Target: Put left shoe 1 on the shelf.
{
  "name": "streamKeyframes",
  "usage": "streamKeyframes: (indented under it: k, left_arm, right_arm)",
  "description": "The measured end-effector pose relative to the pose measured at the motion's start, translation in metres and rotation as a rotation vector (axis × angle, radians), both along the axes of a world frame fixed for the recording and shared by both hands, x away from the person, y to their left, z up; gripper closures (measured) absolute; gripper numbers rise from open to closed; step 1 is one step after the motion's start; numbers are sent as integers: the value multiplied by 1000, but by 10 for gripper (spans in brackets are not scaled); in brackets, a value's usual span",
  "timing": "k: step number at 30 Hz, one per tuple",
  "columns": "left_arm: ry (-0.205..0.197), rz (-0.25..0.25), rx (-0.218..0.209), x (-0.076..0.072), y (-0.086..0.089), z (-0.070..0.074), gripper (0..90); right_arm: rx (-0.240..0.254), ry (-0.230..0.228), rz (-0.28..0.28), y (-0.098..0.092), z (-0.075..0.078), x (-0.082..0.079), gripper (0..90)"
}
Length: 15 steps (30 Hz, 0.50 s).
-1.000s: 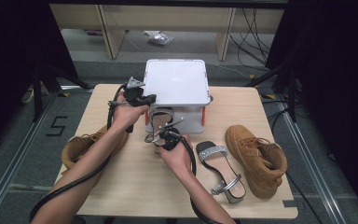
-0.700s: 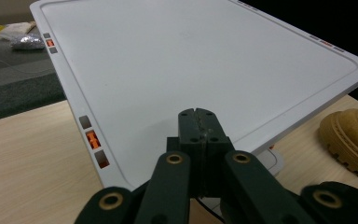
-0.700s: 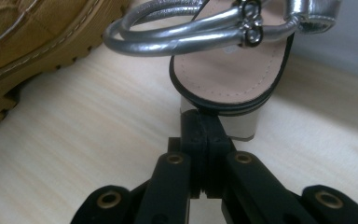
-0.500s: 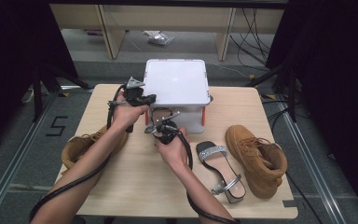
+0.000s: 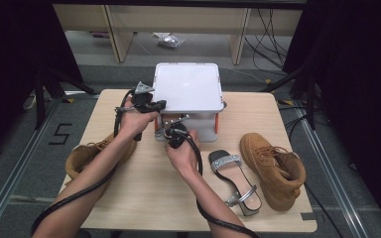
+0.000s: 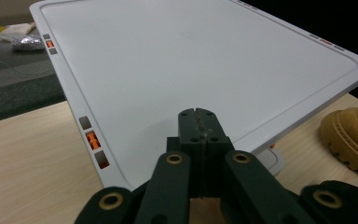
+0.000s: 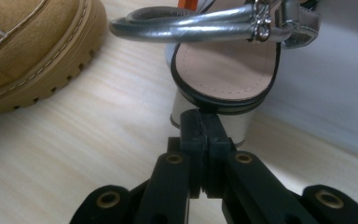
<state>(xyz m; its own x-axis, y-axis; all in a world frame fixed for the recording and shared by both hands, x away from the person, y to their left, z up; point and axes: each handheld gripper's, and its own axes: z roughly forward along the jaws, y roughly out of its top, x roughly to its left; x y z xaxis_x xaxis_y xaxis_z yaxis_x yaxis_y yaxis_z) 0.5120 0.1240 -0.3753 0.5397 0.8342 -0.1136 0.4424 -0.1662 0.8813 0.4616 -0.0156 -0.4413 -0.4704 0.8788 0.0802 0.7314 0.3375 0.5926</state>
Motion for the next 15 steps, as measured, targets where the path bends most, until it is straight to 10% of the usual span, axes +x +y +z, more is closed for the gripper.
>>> streamKeyframes:
  k: [15]
  left_arm:
    - [1, -6, -3, 0, 0, 0, 899]
  right_arm:
    - [-31, -47, 2, 14, -9, 21, 889]
